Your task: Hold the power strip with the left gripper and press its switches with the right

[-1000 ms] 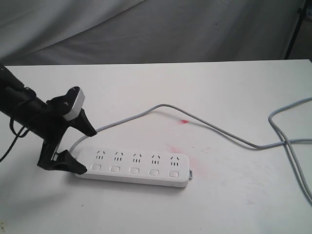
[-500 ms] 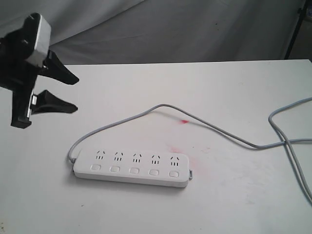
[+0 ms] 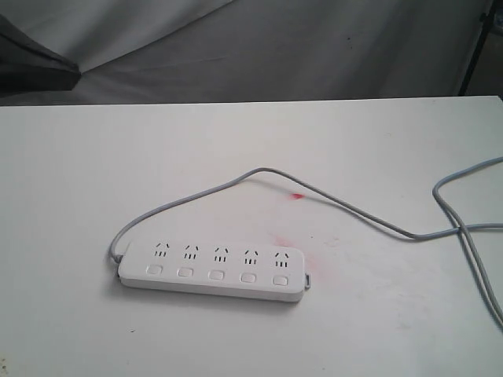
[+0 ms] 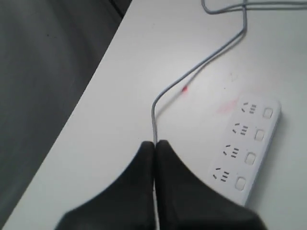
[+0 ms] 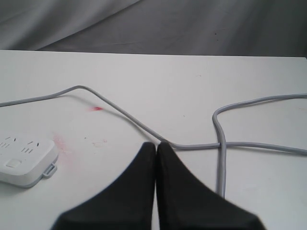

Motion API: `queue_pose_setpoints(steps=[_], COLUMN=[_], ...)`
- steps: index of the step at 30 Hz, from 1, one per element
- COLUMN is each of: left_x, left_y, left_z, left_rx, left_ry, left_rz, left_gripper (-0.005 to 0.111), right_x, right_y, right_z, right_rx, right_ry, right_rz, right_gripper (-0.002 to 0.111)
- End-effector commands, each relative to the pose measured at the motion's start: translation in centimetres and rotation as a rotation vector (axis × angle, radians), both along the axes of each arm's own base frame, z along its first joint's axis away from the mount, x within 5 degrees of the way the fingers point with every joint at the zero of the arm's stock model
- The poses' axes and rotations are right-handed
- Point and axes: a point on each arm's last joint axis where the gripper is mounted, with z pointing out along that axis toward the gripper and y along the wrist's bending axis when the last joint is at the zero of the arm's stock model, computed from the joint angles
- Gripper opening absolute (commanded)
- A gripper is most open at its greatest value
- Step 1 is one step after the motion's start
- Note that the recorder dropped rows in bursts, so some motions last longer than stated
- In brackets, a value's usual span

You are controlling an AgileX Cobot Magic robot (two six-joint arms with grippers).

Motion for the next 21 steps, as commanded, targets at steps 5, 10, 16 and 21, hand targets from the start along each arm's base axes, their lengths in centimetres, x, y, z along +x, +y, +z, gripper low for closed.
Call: queue_pose_setpoints(steps=[5,10,16,21], left_x=[-1.87,-2.02,-2.02,-1.86], left_y=[-0.37,-0.36,-0.36,-0.33], left_z=[1.47,1.32,1.32,1.42], left_rx=[-0.322,-0.308,-0.307,-0.318], left_ry=[0.347,0.366,0.364,0.350], left_rz=[0.261,0.258,0.256,0.268], left_gripper=[0.000,0.000,0.000,0.000], right_x=[-0.03,-0.03,-0.03,-0.03], right_y=[-0.02,-0.02,-0.02,-0.02], right_z=[-0.09,-0.09,-0.09,-0.09], right_rx=[-0.015,-0.015,-0.015,-0.015], right_ry=[0.000,0.000,0.000,0.000], right_rz=[0.002,0.002,0.002,0.002], right_gripper=[0.000,0.000,0.000,0.000])
